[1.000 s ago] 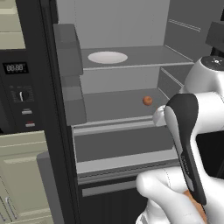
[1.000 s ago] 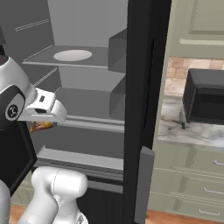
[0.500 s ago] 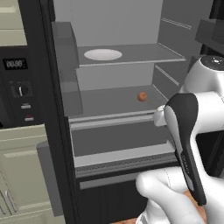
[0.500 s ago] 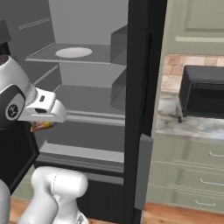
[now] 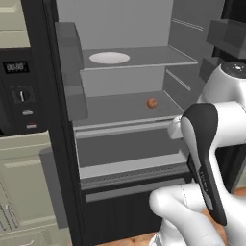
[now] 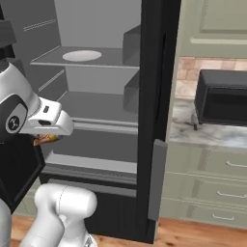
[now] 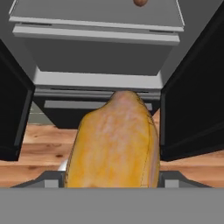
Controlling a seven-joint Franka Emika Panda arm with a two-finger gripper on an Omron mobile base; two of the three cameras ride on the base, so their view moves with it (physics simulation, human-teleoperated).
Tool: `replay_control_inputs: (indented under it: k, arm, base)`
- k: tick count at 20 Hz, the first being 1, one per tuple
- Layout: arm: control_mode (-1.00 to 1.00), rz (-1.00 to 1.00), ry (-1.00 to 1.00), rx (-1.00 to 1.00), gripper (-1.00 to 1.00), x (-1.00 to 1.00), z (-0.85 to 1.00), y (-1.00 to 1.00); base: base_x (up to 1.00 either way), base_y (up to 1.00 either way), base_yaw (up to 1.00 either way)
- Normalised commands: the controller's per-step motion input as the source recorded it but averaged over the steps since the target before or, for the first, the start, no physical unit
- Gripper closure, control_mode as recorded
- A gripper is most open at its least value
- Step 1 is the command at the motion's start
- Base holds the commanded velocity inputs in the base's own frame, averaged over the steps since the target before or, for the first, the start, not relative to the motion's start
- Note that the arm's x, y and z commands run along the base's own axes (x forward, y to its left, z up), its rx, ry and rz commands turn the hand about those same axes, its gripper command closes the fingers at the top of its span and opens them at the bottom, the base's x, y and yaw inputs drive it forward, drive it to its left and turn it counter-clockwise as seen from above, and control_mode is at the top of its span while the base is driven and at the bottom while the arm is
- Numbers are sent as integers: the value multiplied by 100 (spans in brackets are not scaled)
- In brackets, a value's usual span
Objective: Retrieve the chicken drumstick from the fridge and place it on the cutting board.
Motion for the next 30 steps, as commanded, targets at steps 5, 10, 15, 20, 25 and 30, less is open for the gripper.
replay_control_inputs:
  k: [5,10,15,20,25,30]
  arm:
    - [100,0,0,0,100,0,0,0]
    - [100,0,0,0,100,0,0,0]
    - [100,0,0,0,100,0,0,0]
    - [100,0,0,0,100,0,0,0]
    - [100,0,0,0,100,0,0,0]
    - [100,0,0,0,100,0,0,0]
  base:
    - [-40,-31,-2]
    - [-50,-47,-2]
    - [-37,-53,-1]
    - [-13,-55,0]
    - [0,-68,0]
    - [0,-69,0]
